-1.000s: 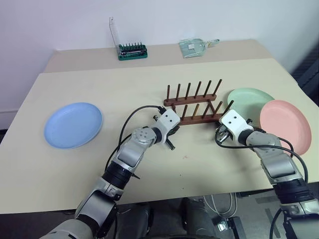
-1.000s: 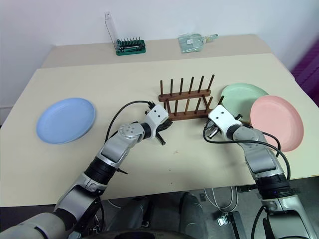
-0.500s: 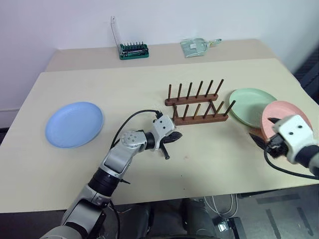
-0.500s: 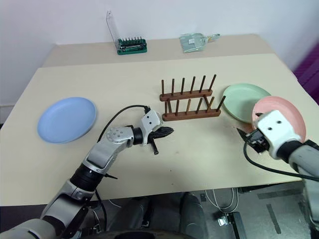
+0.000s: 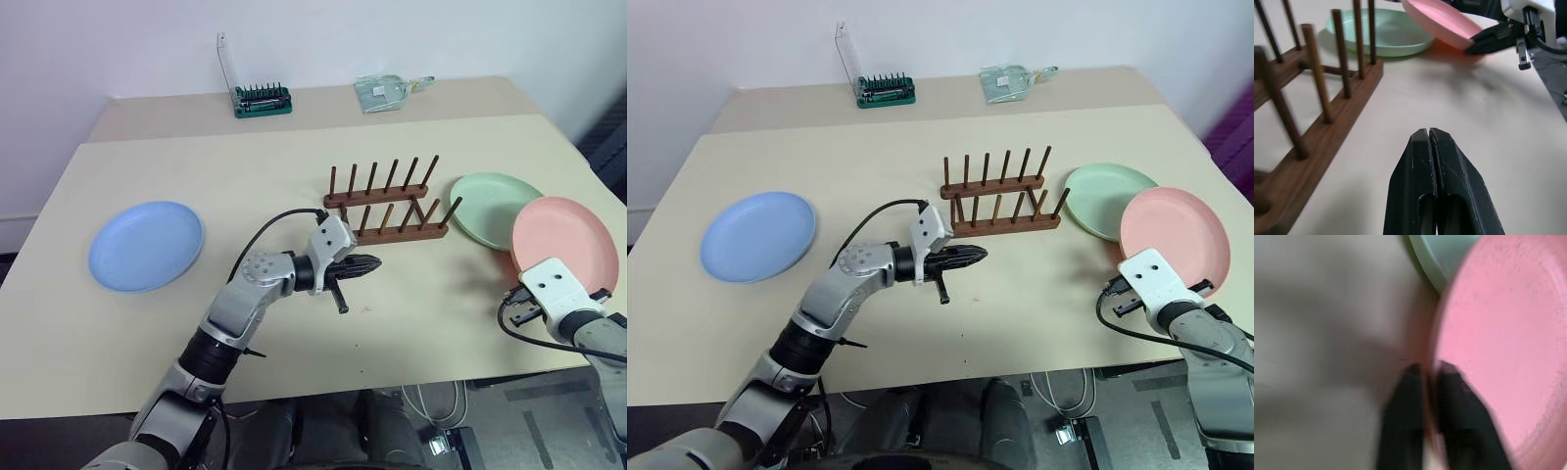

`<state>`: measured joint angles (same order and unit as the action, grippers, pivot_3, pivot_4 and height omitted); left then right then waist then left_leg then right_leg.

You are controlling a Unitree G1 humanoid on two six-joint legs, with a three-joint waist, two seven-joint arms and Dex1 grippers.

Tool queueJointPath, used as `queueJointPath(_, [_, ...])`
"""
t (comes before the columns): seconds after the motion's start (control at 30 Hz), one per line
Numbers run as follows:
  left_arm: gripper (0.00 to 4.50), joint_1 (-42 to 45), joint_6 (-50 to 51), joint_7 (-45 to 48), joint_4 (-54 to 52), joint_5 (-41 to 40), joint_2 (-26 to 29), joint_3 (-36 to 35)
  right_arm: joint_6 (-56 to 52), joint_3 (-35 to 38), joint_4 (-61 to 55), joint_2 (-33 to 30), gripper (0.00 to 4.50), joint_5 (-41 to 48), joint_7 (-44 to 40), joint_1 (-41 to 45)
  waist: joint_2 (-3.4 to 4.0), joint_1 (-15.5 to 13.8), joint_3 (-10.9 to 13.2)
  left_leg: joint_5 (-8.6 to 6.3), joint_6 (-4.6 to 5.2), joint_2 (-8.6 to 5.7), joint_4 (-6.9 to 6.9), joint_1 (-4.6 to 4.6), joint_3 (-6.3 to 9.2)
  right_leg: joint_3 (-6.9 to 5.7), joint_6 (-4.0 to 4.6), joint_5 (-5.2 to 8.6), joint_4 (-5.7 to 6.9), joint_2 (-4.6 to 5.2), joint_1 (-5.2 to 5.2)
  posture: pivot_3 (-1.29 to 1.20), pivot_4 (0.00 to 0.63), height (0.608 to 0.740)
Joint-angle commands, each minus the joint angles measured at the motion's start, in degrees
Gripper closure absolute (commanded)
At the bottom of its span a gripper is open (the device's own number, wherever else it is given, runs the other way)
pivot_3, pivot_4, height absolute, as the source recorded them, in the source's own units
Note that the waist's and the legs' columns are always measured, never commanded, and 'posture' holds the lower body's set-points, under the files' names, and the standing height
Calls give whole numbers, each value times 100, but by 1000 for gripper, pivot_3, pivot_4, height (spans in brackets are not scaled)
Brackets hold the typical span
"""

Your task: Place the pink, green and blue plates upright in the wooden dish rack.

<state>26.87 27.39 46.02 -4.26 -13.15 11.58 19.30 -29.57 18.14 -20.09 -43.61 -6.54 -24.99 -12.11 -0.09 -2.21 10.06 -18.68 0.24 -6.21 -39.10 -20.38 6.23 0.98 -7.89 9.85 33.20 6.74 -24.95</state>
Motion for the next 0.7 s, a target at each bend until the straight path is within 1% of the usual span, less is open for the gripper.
queueJointPath(0.03, [4494,-39,36,-8,-319,-155,-14,-78,104,240,-246,-103,4461,-107,53,60,0,-7,0,0,0,0,0,-1,0,0,0,0,0,0,0,0,150,740])
queueJointPath(0.07, [4494,-45,47,-18,-332,-161,-20,-82,128,262,-270,-126,4461,-130,49,54,0,-9,0,0,0,0,0,-1,1,0,0,0,0,0,0,0,150,740])
queueJointPath(0.13, [4494,-15,81,-100,-287,-185,-56,-170,526,452,-531,-451,4461,-159,-182,78,6,-3,2,0,1,0,-1,-1,0,0,0,0,0,0,0,0,150,740])
queueJointPath(0.2, [4494,27,126,-206,-218,-232,-97,-283,613,740,-846,-623,4461,335,-523,533,16,18,5,0,1,-2,-1,-1,-3,3,-1,0,-1,1,0,0,150,740])
queueJointPath(0.27, [4494,34,145,-221,-216,-284,-94,-341,141,990,-1110,-544,4461,1389,-808,1439,17,92,8,-1,1,4,1,3,-6,3,-2,1,-1,-4,-1,0,150,740])
queueJointPath(0.3, [4494,32,157,-206,-235,-311,-86,-359,-380,1100,-1237,-406,4461,2140,-877,2021,14,132,10,-1,3,5,2,2,-4,3,-2,1,-1,-5,-1,0,150,740])
queueJointPath(0.37, [4494,30,172,-191,-260,-344,-68,-370,-1148,1251,-1350,-213,4461,3235,-961,2789,13,144,10,-2,3,8,5,2,2,2,0,0,-1,-9,0,0,150,740])
queueJointPath(0.43, [4494,28,203,-164,-302,-387,-42,-373,-1958,1449,-1112,38,4461,4842,-952,3692,-10,143,16,-2,4,9,7,1,20,-11,1,0,-1,-9,3,0,150,740])
queueJointPath(0.47, [4494,27,232,-135,-343,-431,-17,-388,-2244,1499,-926,150,4461,5503,-941,4093,-9,134,15,-1,2,8,7,-4,26,-15,4,-1,-4,-9,3,0,150,740])
queueJointPath(0.5, [4494,24,263,-120,-387,-468,1,-405,-2499,1524,-691,208,4461,5971,-923,4392,-10,132,16,-1,2,2,7,-6,26,-15,5,-2,-7,-1,3,0,150,740])
queueJointPath(0.53, [4494,20,281,-126,-426,-493,11,-421,-2662,1499,-482,190,4461,6219,-954,4560,-9,119,15,-1,2,0,5,-8,24,-14,5,-2,-9,3,2,0,150,740])
queueJointPath(0.6, [4494,3,316,-153,-493,-542,40,-462,-2836,1357,-134,73,4461,6423,-1094,4685,-9,72,15,-5,9,-7,3,-13,24,-14,5,-2,-11,9,2,0,150,740])
queueJointPath(0.7, [4494,-49,352,-216,-599,-571,70,-500,-2809,1116,233,-75,4461,6410,-1309,4649,-7,11,15,-11,18,-9,4,-16,15,-11,4,-2,-14,10,-5,0,150,740])
